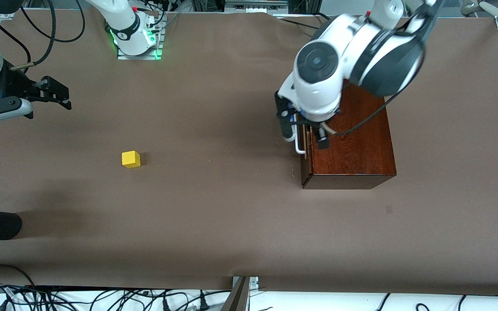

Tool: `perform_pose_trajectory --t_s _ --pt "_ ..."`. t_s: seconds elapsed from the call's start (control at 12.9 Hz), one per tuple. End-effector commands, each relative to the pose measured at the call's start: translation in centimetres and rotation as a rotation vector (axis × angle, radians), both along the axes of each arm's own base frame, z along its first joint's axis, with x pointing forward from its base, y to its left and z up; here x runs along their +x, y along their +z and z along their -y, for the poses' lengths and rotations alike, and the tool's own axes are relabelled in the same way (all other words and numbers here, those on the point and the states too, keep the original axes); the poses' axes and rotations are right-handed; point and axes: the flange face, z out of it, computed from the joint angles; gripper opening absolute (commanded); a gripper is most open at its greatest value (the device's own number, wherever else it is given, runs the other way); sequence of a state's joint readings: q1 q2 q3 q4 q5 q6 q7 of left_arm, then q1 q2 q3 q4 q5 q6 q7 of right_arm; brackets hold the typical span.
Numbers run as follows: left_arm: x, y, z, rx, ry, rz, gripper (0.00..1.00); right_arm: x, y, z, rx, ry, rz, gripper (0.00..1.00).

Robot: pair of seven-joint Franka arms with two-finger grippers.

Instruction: Open drawer, take yellow block, close drawer

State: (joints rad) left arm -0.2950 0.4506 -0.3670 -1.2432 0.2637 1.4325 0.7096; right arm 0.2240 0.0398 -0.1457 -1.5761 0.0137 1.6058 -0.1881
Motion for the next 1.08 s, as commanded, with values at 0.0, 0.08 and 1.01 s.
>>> perform_pose_trajectory --t_s 0.0,0.08,1.01 --pt "1.5 5.8 -5.6 -0.047 0.118 -0.011 1.0 -0.4 1.2 -0.2 -0.067 0.023 0.005 1.0" --pt "2.0 6.7 -7.1 -0.077 0.149 -0.013 1.0 -0.2 1.2 0.0 -0.066 0.022 0.005 1.0" --pt "-1.4 11.0 -23.6 -0.151 1.019 0.224 1.0 -0.2 1.4 -0.2 -0.039 0.011 0.007 1.0"
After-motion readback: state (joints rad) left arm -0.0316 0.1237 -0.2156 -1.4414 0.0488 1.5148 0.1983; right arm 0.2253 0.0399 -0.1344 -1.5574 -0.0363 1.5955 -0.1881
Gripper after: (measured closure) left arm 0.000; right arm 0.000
